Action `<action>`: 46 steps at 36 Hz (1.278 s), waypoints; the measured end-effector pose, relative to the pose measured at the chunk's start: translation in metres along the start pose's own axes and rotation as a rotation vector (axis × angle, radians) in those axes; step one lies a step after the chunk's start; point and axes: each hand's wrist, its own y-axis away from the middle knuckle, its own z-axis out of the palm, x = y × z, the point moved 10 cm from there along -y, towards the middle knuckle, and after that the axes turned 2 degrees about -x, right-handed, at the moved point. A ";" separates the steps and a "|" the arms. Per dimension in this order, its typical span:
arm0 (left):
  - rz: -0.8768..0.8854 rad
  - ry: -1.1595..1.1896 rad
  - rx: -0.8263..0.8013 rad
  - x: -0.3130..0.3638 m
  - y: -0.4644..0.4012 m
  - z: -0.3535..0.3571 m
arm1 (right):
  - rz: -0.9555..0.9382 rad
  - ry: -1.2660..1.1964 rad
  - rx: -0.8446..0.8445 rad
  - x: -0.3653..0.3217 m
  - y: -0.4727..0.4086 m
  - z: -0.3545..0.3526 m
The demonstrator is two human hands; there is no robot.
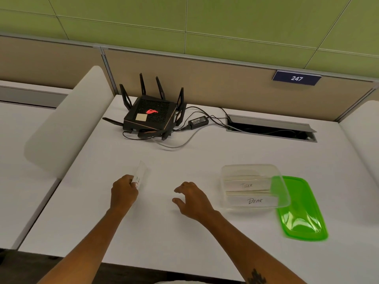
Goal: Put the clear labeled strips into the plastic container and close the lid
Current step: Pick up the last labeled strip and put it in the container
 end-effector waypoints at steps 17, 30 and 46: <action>-0.291 0.857 -0.289 0.088 0.027 0.046 | 0.128 -0.358 0.033 -0.005 -0.026 -0.040; -0.268 1.229 -0.527 0.187 0.074 0.088 | 0.114 -0.471 0.259 0.028 -0.014 -0.126; -0.036 1.127 -0.608 0.277 0.102 0.120 | 0.140 -0.151 0.228 0.114 0.020 -0.216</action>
